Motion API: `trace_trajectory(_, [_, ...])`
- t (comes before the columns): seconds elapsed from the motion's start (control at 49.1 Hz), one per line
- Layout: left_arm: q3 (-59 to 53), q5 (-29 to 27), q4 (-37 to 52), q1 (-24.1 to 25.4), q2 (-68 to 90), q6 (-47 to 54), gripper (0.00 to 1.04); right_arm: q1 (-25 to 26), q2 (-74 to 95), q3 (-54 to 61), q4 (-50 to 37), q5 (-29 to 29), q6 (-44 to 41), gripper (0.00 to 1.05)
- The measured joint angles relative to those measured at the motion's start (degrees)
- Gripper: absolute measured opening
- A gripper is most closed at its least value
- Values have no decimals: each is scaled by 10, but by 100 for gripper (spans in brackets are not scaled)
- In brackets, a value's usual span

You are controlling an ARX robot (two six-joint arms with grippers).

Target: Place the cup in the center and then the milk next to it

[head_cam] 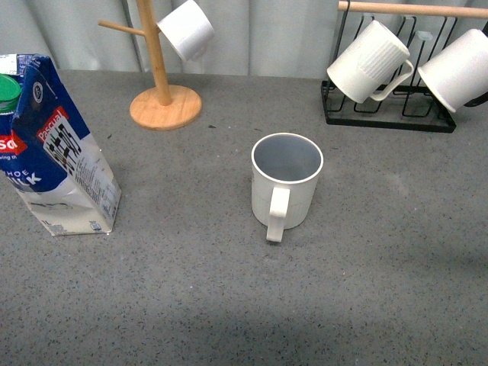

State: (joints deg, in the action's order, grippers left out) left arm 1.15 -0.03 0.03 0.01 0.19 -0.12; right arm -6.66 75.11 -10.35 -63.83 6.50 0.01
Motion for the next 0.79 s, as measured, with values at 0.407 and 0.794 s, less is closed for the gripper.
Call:
trace_trajectory(0.407, [0,0,0,0,0,0,98,65,-208,76,132,-62,0,1])
trace_trajectory(0.794, [0,0,0,0,0,0,98,65,-421,101,313,-64,0,1])
